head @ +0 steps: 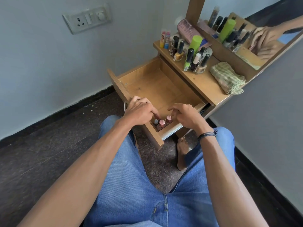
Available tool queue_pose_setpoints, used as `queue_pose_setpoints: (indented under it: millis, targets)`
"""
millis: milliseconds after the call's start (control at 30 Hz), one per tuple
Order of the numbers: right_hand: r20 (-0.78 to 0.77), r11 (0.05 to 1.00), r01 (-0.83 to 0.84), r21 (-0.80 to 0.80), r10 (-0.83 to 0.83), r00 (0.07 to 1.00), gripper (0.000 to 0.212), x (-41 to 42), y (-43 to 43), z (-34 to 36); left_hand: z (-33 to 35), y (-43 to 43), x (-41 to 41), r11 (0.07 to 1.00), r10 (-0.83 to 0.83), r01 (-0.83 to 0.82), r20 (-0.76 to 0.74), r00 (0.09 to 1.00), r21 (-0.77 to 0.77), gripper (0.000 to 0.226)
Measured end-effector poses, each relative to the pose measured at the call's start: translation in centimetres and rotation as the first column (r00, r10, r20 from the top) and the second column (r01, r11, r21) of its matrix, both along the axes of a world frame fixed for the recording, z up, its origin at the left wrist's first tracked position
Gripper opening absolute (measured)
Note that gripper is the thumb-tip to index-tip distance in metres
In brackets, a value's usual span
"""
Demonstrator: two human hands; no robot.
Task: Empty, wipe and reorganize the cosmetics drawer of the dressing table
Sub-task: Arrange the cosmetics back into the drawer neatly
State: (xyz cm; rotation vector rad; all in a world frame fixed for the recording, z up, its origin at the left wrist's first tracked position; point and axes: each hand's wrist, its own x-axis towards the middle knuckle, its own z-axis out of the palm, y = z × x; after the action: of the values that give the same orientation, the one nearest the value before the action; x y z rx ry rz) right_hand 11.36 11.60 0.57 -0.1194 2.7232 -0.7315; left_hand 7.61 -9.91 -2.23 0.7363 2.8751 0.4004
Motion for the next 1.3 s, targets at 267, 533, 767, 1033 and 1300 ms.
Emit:
queue_pose_setpoints:
  millis: [267, 533, 767, 1033, 1300]
  targets:
    - [-0.497, 0.851, 0.334, -0.405, -0.512, 0.701, 0.025, -2.7, 3.3, 2.8, 0.0, 0.1, 0.1, 0.999, 0.039, -0.039, 0.001, 0.999, 0.035, 0.046]
    - [-0.328, 0.735, 0.471, -0.488, -0.654, 0.681, 0.071, -7.6, 5.8, 2.3, 0.0, 0.2, 0.2, 0.993, 0.081, -0.077, -0.042, 0.996, 0.09, 0.043]
    - [-0.394, 0.756, 0.473, -0.453, -0.645, 0.655, 0.063, -8.3, 6.0, 1.4, -0.3, 0.3, 0.0, 0.991, 0.084, -0.079, -0.043, 0.996, 0.111, 0.041]
    - [-0.418, 0.732, 0.511, -0.451, -0.679, 0.604, 0.041, -8.8, 5.8, 0.9, 0.1, 0.2, 0.3, 0.989, 0.071, -0.065, -0.036, 0.997, 0.132, 0.039]
    - [-0.431, 0.676, 0.531, -0.511, -0.736, 0.522, 0.036, -7.9, 5.1, 1.4, 0.3, 0.0, 0.5, 0.984, 0.04, -0.035, -0.026, 0.999, 0.173, 0.041]
